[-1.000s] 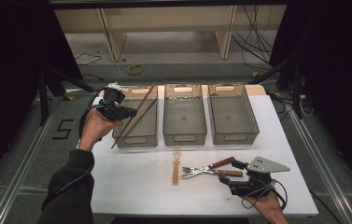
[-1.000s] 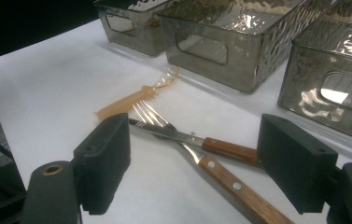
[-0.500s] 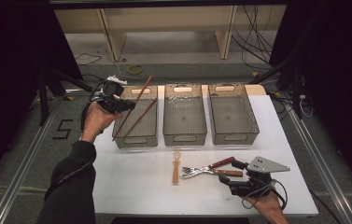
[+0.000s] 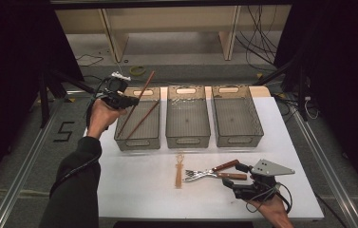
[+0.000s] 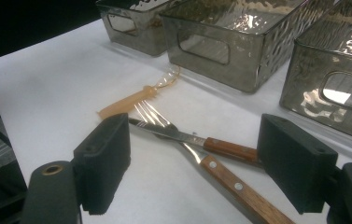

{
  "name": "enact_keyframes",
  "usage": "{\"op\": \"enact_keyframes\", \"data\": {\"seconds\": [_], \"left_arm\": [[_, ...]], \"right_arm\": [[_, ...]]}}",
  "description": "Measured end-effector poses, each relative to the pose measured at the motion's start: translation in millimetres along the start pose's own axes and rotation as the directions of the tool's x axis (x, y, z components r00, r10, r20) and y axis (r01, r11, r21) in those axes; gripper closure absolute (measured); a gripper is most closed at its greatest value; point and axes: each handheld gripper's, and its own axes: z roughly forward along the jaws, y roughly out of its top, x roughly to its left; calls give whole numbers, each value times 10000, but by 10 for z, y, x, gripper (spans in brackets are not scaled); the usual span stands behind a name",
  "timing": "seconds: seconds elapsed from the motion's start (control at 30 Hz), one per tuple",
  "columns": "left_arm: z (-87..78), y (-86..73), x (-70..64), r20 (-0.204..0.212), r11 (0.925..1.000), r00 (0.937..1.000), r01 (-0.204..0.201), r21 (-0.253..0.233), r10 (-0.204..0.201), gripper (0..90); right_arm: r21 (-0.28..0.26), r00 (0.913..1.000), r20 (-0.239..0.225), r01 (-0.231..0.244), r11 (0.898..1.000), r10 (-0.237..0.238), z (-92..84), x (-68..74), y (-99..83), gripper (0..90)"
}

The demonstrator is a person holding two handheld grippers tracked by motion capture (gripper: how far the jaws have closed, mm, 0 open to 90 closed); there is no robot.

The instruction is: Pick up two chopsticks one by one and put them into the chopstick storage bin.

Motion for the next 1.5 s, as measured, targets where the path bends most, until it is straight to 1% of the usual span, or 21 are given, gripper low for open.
{"op": "enact_keyframes", "data": {"seconds": [0.1,0.27,0.37,0.43,0.5,0.67,0.87,1.1,1.13,1.23,1.27,1.3,1.5], "left_arm": [[37,12,22,-75,10000,10000,10,-15,-10,839],[114,14,86,-206,9996,9995,257,-85,-259,839],[159,-12,111,-202,9993,9992,347,-126,-349,839],[191,-32,117,-280,9992,9990,353,-181,-358,839],[218,-50,133,-202,9988,9987,459,-170,-462,839],[285,-110,181,-320,9983,9979,559,-167,-564,839],[324,-180,227,-358,9975,9970,674,-201,-681,839],[339,-210,242,-374,9967,9962,774,-240,-783,839],[347,-217,241,-371,9967,9963,766,-270,-776,839],[373,-233,230,-404,9977,9969,666,-123,-671,839],[381,-238,230,-427,9977,9969,660,-123,-665,839],[384,-241,231,-405,9972,9964,737,-163,-743,838],[419,-260,217,-401,9975,9967,698,-118,-702,838]], "right_arm": [[-6,10000,-9,-5,10000,5,3,0,-1,269],[-2,10000,-41,16,10000,-16,8,5,-1,269],[10,10000,-58,-4,10000,4,7,-2,-2,269],[10,10000,-47,-20,10000,20,9,1,-2,269],[11,10000,-60,10,10000,-10,9,4,-2,269],[2,10000,-64,14,10000,-14,9,5,-2,269],[9,10000,-81,1,10000,0,9,4,-2,269],[3,10000,-79,-7,10000,7,9,4,-2,269],[10,10000,-87,-7,10000,7,8,4,-2,269],[3,10000,-80,-11,10000,11,10,4,-2,269],[17,10000,-86,-20,10000,20,10,4,-3,269],[17,9999,-100,-43,10000,43,13,4,-3,269],[23,9999,-104,-35,10000,35,16,6,-4,269]]}}
